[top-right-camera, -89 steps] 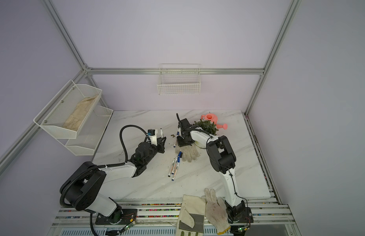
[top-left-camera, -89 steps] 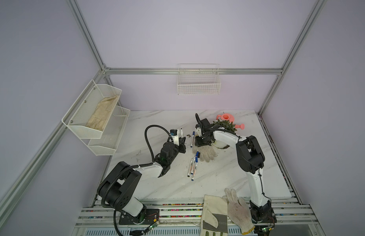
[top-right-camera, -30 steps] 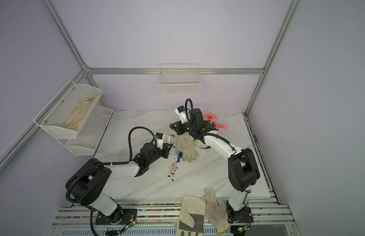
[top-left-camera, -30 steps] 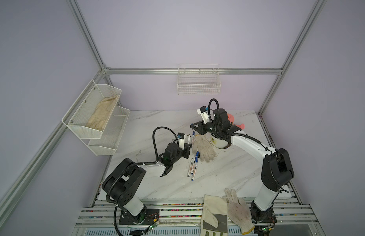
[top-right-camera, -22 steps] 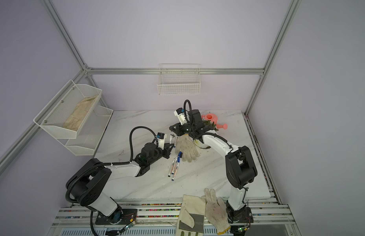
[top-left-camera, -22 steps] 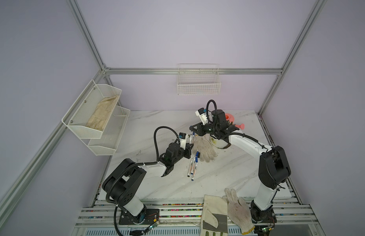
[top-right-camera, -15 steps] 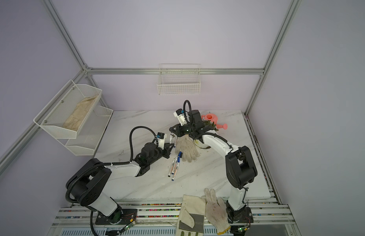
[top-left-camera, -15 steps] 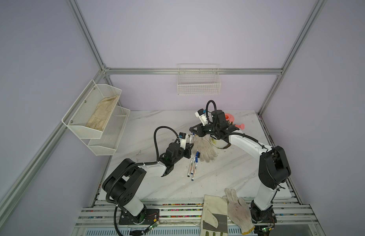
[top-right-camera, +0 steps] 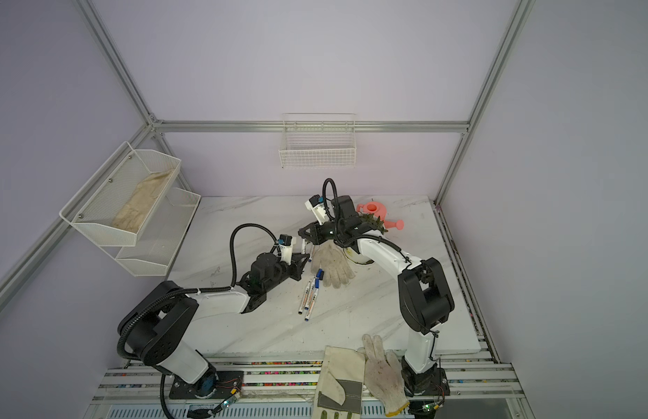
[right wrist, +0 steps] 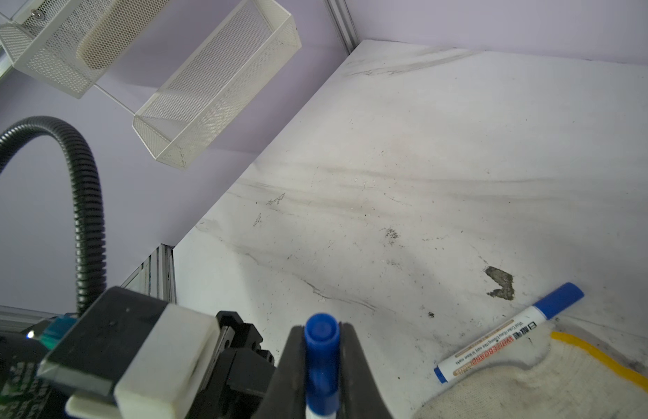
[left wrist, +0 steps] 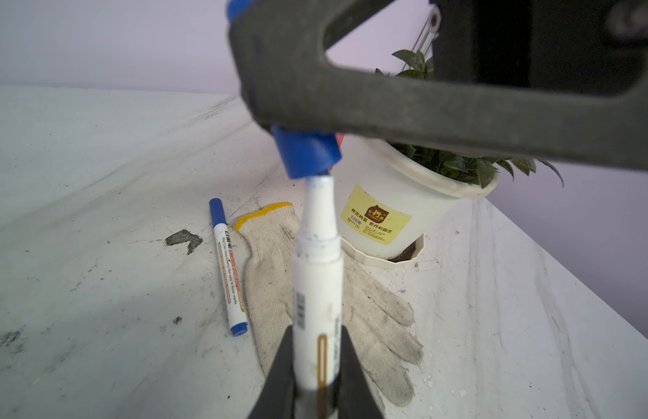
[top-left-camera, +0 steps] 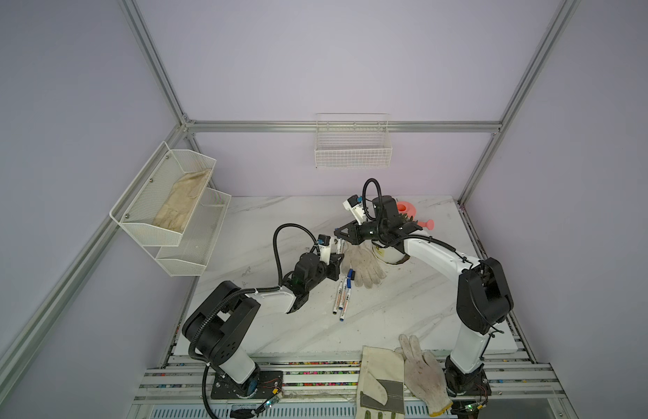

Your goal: Insert the pens into the pen caps

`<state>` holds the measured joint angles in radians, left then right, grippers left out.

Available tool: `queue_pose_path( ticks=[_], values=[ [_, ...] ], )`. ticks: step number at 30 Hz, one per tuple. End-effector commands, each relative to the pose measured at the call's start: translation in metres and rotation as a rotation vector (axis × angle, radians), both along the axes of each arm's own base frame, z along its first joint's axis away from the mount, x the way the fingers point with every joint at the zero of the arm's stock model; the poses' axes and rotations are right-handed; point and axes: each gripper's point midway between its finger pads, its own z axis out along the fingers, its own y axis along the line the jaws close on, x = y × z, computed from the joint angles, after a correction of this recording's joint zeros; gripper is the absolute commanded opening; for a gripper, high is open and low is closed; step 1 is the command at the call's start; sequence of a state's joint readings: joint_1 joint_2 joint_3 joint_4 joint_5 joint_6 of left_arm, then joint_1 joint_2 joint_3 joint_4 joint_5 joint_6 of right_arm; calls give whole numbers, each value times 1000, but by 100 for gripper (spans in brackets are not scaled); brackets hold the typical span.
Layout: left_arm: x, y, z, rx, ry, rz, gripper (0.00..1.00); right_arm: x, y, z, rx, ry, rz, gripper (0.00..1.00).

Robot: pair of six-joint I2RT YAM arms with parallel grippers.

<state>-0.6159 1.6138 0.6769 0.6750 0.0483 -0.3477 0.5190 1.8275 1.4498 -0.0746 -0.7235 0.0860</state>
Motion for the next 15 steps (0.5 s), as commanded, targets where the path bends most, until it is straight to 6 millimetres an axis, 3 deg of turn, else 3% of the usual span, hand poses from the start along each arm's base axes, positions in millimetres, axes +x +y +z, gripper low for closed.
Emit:
queue_pose_path(
  ticks=[1,6,15],
  values=[
    [16,-9,46,-70,-119,11,0,-6,7,0,-4,1,50,0],
    [21,-3,57,-122,-145,45,0,-10,7,0,-5,14,62,0],
    [25,12,101,-324,-248,25,0,-17,-4,5,29,41,88,0]
  ],
)
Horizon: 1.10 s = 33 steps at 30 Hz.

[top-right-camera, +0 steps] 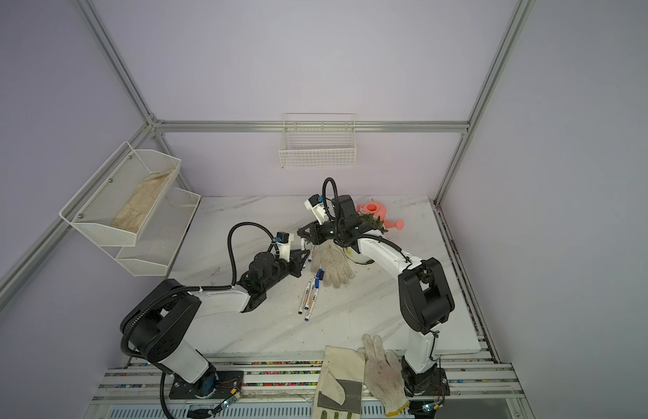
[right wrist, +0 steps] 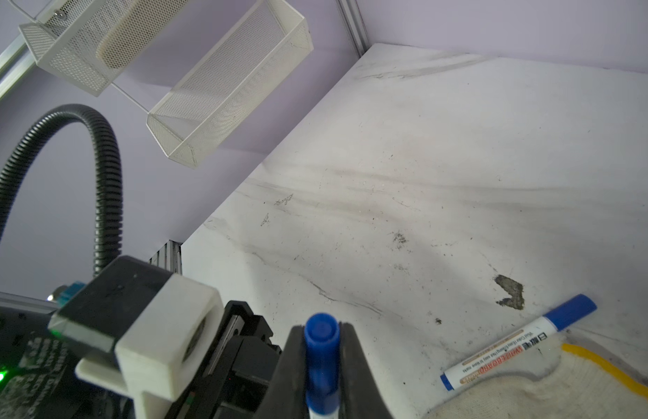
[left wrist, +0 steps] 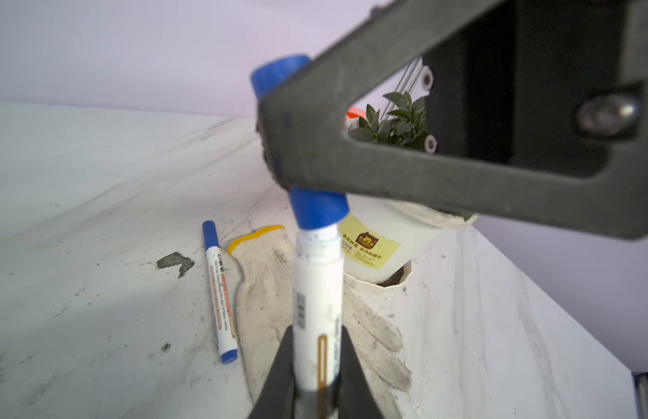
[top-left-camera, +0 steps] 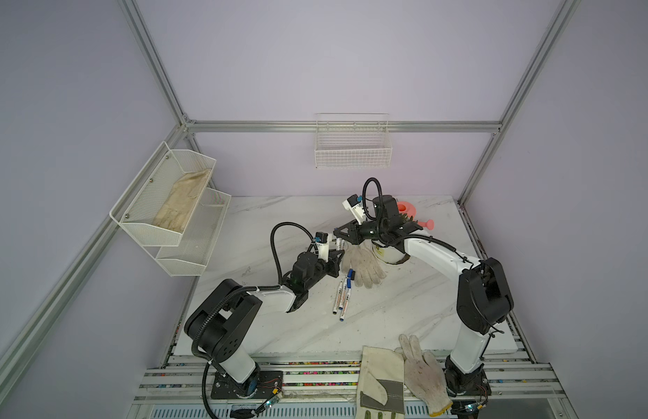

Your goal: Insert the pens into the pen caps

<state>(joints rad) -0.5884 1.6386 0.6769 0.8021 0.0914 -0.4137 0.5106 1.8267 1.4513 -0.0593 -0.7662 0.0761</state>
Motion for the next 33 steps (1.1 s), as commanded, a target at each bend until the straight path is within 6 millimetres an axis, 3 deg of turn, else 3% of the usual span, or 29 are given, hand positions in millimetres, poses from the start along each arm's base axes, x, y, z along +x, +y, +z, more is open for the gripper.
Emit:
queue_pose_path(
  ticks=[1,6,13,16,24,29,33],
  values=[
    [17,13,87,-236,-218,29,0,-17,-6,1,14,65,67,0],
    [26,11,103,-293,-252,2,0,-31,-17,0,55,148,132,0],
    [35,5,113,-212,-305,-3,0,-51,-27,-40,-68,259,179,3],
    [37,5,118,-186,-341,1,0,-57,-30,-45,-83,277,180,2],
    [42,10,145,-197,-467,43,0,-55,-33,-38,-85,248,155,5],
    [37,11,159,-196,-541,45,0,-39,-33,-13,-88,136,106,8],
    [29,11,166,-167,-586,43,0,-27,-32,20,-46,43,54,12]
  ],
)
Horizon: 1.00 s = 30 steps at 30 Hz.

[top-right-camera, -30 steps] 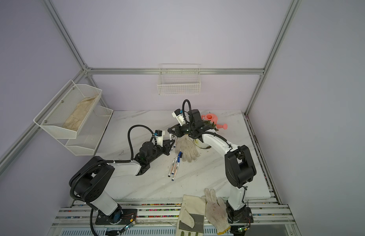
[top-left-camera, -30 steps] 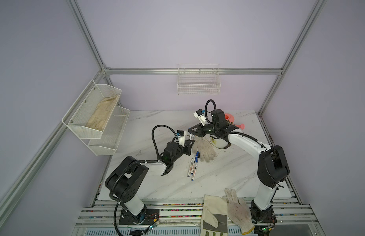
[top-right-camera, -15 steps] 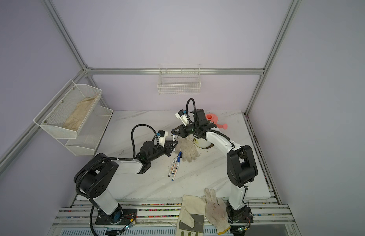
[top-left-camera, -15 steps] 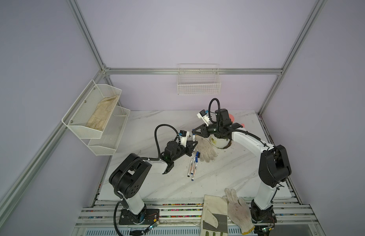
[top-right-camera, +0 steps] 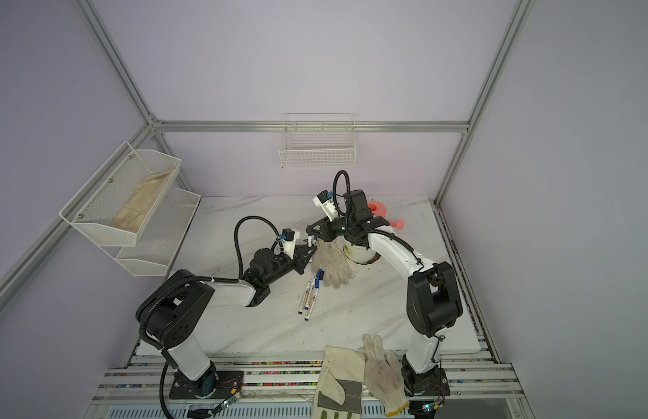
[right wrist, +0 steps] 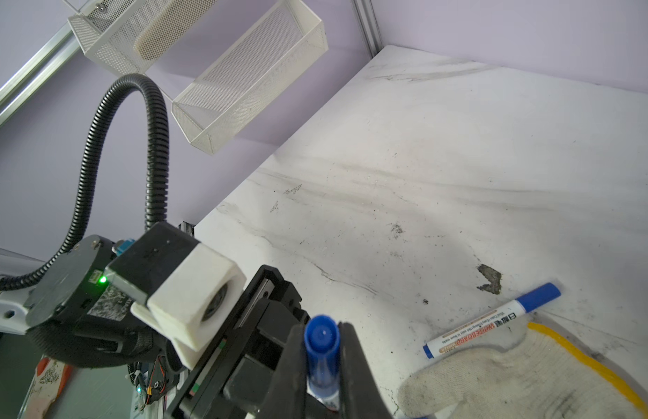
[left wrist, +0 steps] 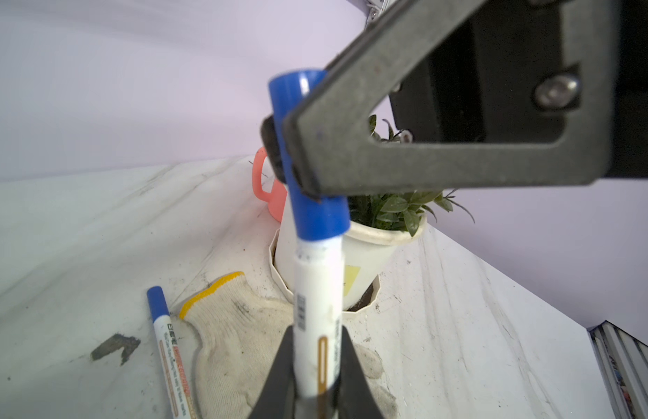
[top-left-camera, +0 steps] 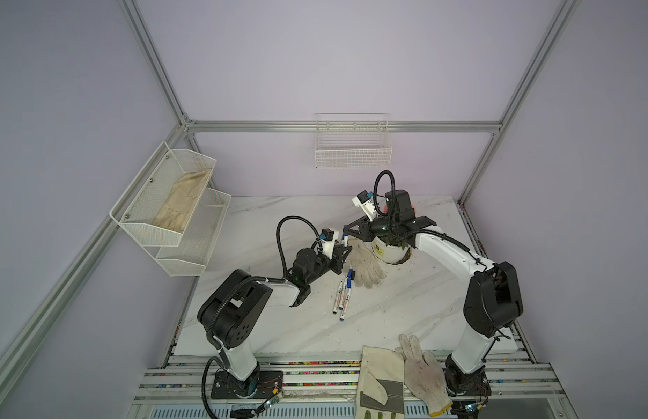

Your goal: Insert the pens into the pen caps

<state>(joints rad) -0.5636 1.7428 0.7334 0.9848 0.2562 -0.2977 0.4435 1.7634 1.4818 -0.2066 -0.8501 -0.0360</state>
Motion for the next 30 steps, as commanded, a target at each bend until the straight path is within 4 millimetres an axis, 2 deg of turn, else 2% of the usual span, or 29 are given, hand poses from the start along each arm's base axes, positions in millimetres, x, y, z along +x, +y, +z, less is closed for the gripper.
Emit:
queue_pose_path(
  ticks=[1,8,10,15,18,24,30],
  values=[
    [21,33,144,-199,-396,169,0,-17,-2,7,-16,52,-9,14],
    [18,25,123,-128,-380,153,0,0,-9,78,65,-138,-124,43],
    [18,23,115,-115,-370,148,0,2,-13,95,78,-187,-155,53],
    [17,18,97,-78,-332,144,0,5,-20,123,128,-237,-220,57],
    [14,14,88,-57,-315,135,0,5,-13,125,145,-229,-203,57],
    [10,11,82,-58,-294,130,0,2,20,97,63,-200,-146,53],
    [9,10,81,-60,-286,125,0,6,25,86,57,-167,-149,45]
  ],
)
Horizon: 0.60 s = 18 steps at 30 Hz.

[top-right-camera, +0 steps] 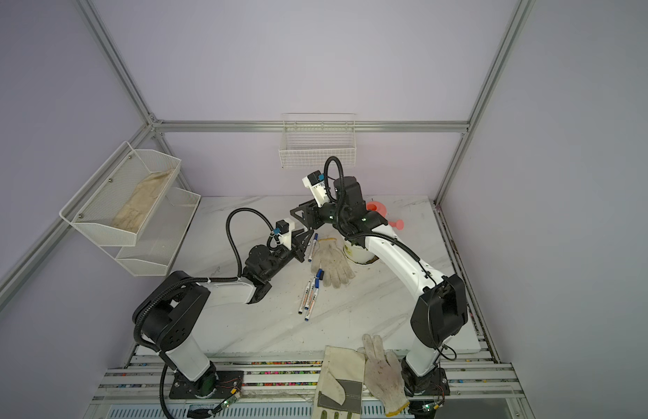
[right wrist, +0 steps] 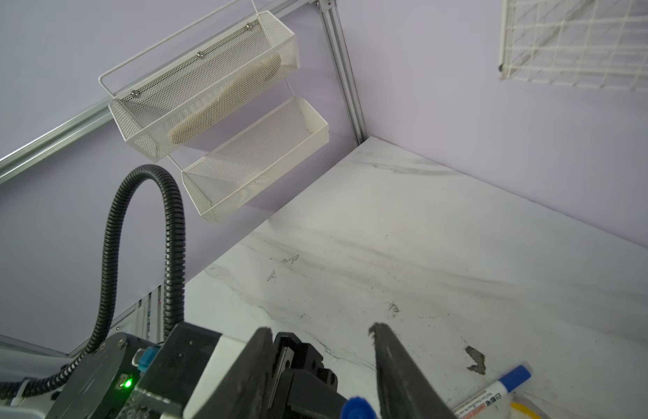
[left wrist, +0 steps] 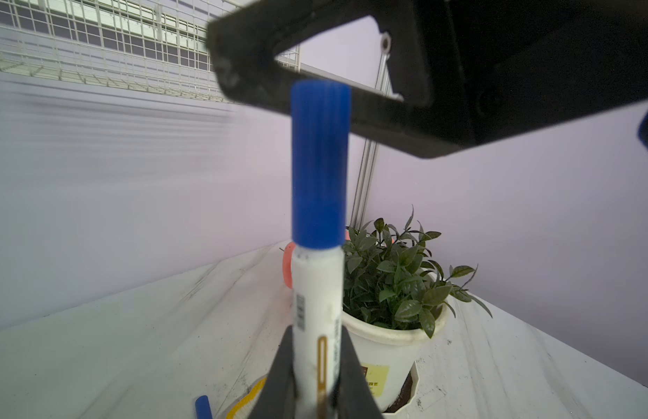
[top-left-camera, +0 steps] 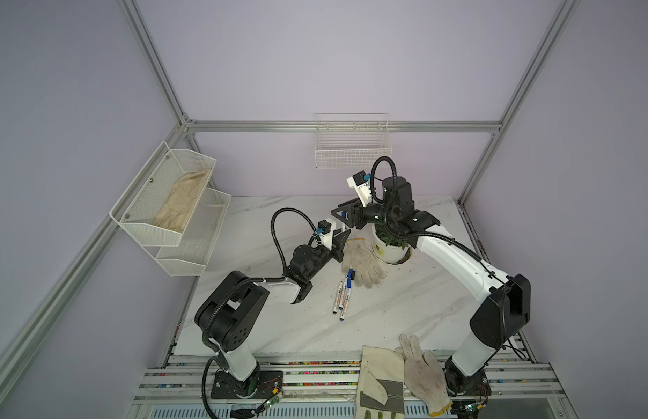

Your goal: Insert the pens into the pen caps

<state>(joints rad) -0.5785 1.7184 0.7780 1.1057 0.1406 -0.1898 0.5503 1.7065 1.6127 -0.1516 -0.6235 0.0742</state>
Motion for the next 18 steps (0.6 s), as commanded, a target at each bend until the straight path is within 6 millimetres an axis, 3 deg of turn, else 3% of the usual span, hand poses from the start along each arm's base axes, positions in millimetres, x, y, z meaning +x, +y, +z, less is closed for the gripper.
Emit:
queue_pose_path(
  ticks=[1,12,15,18],
  values=[
    [-2,3,21,-27,-57,15,0,4,-3,1,-7,-2,-18,44],
    [-3,4,28,-42,-63,14,0,5,-4,-26,-59,50,-11,16],
    [-4,4,40,-61,-88,16,0,-2,0,-44,-86,86,43,13],
    [-2,7,63,-105,-137,14,0,-9,-4,-75,-103,176,101,10]
  ],
)
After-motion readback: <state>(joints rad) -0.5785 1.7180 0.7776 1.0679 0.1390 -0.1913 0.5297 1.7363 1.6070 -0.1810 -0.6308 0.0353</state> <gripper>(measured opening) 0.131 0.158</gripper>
